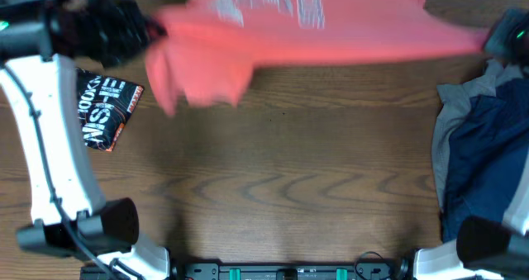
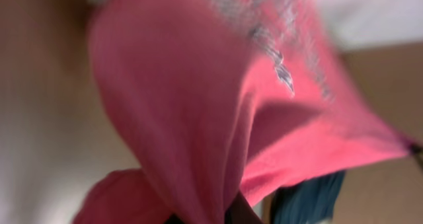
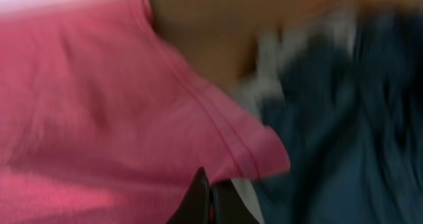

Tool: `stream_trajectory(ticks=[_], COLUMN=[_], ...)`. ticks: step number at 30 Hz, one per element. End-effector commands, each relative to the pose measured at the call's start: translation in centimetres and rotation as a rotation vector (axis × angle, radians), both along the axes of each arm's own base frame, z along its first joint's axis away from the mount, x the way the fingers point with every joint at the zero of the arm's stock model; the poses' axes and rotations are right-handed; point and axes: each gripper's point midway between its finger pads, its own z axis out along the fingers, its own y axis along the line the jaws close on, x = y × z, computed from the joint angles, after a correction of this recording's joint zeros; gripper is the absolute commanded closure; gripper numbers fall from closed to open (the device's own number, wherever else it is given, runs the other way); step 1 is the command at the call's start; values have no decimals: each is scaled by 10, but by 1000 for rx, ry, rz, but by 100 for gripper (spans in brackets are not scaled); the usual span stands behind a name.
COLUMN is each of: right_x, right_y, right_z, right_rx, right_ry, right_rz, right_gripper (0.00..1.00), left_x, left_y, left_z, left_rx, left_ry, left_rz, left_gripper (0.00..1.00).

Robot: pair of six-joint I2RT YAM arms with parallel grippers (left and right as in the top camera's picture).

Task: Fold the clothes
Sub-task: 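Swing the t-shirt up and lay it flat on the table with both grippers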

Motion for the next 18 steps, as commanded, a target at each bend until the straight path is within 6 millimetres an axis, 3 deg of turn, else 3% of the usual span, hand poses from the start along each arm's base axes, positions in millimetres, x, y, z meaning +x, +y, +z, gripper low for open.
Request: stream_trajectory(ticks=[1, 5, 11, 18], right_x=[-26, -59, -114, -164], right_y=[-14, -5, 11, 21], right_z=[-51, -113, -182, -219], right_rx=[-44, 9, 87, 142], right_ry=[223, 436, 685, 841], right_rz=[-30, -20, -30, -104], right_gripper=[99, 99, 99, 99], left_x=[-26, -65, -129, -193], left_y=[12, 11, 5, 0], left_z=[-61, -121, -194, -237], left_rx=[186, 225, 180, 156], left_ry=[176, 422, 723, 893], left_rz=[-116, -175, -219, -241], left_gripper=[94, 94, 94, 94])
